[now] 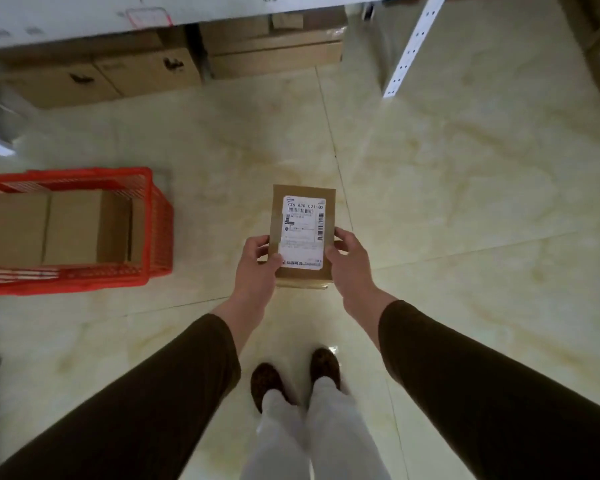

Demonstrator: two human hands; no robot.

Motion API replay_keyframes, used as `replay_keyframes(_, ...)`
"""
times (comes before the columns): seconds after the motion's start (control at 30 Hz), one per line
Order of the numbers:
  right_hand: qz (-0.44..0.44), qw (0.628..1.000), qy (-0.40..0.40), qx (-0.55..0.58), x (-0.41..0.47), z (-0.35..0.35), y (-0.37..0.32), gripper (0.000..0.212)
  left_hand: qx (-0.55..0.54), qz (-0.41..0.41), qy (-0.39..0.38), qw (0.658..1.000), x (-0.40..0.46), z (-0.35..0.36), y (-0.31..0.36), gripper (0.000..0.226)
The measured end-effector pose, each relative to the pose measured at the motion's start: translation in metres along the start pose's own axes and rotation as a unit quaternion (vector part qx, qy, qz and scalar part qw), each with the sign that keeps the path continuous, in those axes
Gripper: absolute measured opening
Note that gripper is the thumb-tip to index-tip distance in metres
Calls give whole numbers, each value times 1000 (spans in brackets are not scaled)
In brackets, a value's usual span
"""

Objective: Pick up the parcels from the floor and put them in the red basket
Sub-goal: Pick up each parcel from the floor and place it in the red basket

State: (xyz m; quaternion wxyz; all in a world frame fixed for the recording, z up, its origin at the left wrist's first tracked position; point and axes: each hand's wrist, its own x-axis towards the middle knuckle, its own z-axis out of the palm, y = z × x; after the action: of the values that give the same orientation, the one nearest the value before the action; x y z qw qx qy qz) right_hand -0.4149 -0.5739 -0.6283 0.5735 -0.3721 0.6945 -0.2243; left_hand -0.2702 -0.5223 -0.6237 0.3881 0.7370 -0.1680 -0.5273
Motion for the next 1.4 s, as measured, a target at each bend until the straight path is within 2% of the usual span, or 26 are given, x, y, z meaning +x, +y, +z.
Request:
replay_keyframes(0.33,-36,995,-52,-75,-14,99,-15,41,-56,-18,53,997,12,-100,-13,34)
replay_keyframes(0.53,-41,992,-68,-103,-41,183,-17,42,-82,-26,72,994,17,-184,-24,35)
replay_keyframes(0.8,-31,992,-69,-104,-83,302,-22,41,-68,-18,78,994,32,-308,-30,30)
replay_keyframes(1.0,-14,992,-73,-107,-81,348,-31,40,-67,-49,65,994,62,-350,-29,35)
replay_keyframes(1.17,-8,986,-90,-141,-64,379,-46,55,-75,-71,48,993,93,-372,-27,36)
replay_keyframes(1.4,-3,977,-109,-183,-60,433,-56,91,-75,-99,15,992,135,-422,-27,44)
